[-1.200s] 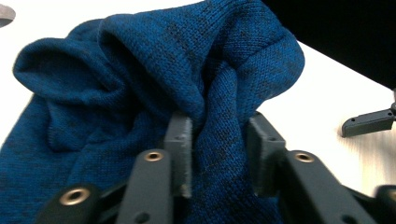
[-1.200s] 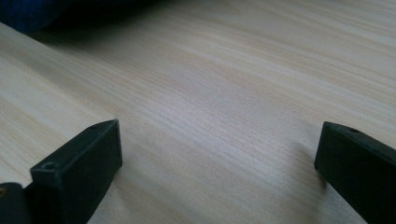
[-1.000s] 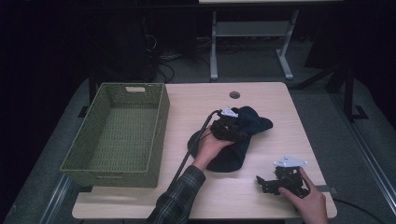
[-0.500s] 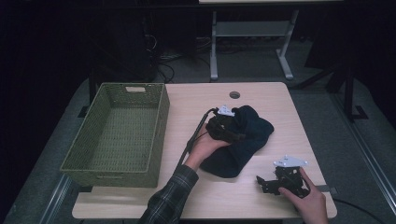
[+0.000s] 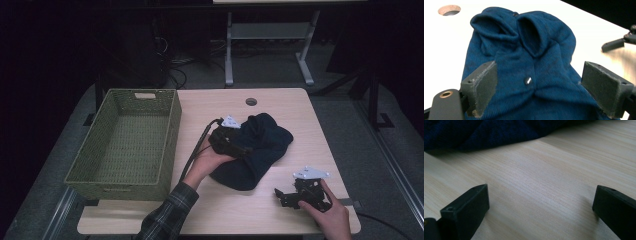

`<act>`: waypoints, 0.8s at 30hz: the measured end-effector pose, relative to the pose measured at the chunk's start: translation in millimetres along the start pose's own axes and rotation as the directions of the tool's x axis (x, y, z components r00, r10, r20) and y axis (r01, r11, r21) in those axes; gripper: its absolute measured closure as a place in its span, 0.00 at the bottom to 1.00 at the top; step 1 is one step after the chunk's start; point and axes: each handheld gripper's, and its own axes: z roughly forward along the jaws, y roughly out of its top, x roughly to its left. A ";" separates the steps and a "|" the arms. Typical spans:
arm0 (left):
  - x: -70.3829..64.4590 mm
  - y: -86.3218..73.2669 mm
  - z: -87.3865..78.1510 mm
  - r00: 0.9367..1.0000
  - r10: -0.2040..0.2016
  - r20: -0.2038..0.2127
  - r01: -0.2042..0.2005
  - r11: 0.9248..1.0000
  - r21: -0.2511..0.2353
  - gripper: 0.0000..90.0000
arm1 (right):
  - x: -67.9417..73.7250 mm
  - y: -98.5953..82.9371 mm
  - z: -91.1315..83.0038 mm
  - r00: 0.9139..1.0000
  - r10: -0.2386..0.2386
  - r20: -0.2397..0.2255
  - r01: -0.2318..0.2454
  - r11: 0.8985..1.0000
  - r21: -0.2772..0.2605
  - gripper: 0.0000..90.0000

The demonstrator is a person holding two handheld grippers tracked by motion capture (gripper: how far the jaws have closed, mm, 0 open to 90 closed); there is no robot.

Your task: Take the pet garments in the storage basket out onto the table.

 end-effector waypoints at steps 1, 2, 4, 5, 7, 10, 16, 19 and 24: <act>-2.0 -1.7 -2.5 1.000 0.002 0.004 -0.002 1.000 0.000 0.14 | 0.0 0.0 0.0 1.000 0.000 0.000 0.000 1.000 0.000 0.01; -3.8 -3.6 -5.0 1.000 0.001 0.008 -0.001 1.000 0.004 0.14 | 0.0 0.0 0.0 1.000 0.000 0.000 0.000 1.000 0.000 0.01; -6.8 -8.0 -10.9 1.000 0.000 0.009 0.000 1.000 0.005 0.15 | 0.2 0.0 -0.2 1.000 0.004 0.000 -0.004 1.000 0.002 0.01; -7.6 -9.6 -13.1 1.000 0.005 0.008 -0.005 1.000 0.008 0.15 | 0.2 0.0 -0.2 1.000 0.003 0.000 -0.003 1.000 0.002 0.01; -10.2 -14.4 -19.2 1.000 0.006 0.001 -0.006 1.000 0.015 0.15 | 0.0 0.0 -0.1 1.000 0.000 0.000 0.000 1.000 0.000 0.01; -13.4 -20.6 -26.7 1.000 0.012 -0.015 -0.012 1.000 0.017 0.15 | 0.3 -0.1 -0.2 1.000 0.005 -0.001 -0.005 1.000 0.003 0.01; -20.0 -37.6 -42.2 0.999 0.004 -0.033 -0.003 1.000 0.008 0.15 | 0.2 -0.1 -0.3 1.000 0.004 -0.001 -0.004 1.000 0.003 0.01; -22.6 -46.2 -49.0 0.999 -0.003 -0.042 0.003 1.000 -0.007 0.15 | 0.5 -0.1 -0.4 1.000 0.007 -0.001 -0.007 1.000 0.005 0.01; -27.2 -62.4 -55.8 0.998 -0.007 -0.067 0.007 1.000 -0.007 0.15 | 0.1 -0.1 -0.2 1.000 0.002 -0.001 -0.002 1.000 0.002 0.01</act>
